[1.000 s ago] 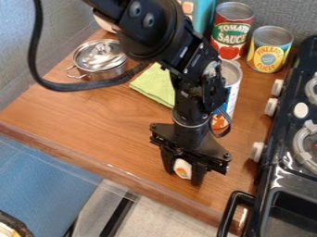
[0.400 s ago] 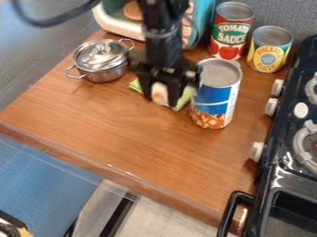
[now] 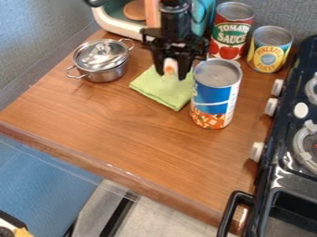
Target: Take the sushi and put it on the green towel
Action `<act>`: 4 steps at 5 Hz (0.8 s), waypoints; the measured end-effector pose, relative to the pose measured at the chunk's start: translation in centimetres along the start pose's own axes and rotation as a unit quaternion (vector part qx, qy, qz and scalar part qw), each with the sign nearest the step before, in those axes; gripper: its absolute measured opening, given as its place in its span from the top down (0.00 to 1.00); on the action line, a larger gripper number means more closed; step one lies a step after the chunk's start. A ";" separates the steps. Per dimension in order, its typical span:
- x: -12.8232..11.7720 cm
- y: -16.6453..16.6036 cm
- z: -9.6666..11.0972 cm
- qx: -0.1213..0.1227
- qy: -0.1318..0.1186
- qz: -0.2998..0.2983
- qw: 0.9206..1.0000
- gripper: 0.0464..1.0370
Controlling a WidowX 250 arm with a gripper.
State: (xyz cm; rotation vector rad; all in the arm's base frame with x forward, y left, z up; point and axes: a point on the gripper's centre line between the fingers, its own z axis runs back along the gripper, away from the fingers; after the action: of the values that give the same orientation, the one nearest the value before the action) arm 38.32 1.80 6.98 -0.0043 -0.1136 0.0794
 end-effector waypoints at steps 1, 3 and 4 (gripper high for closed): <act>1.1 0.1 -0.2 0.004 -0.006 0.004 1.000 0.53; 1.6 0.8 -0.1 0.023 -0.011 0.003 1.000 0.53; 1.4 1.3 -0.2 0.023 -0.009 0.013 1.000 0.45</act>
State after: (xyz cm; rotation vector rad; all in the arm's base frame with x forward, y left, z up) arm 39.64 3.19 6.89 0.0415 -0.1289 0.1086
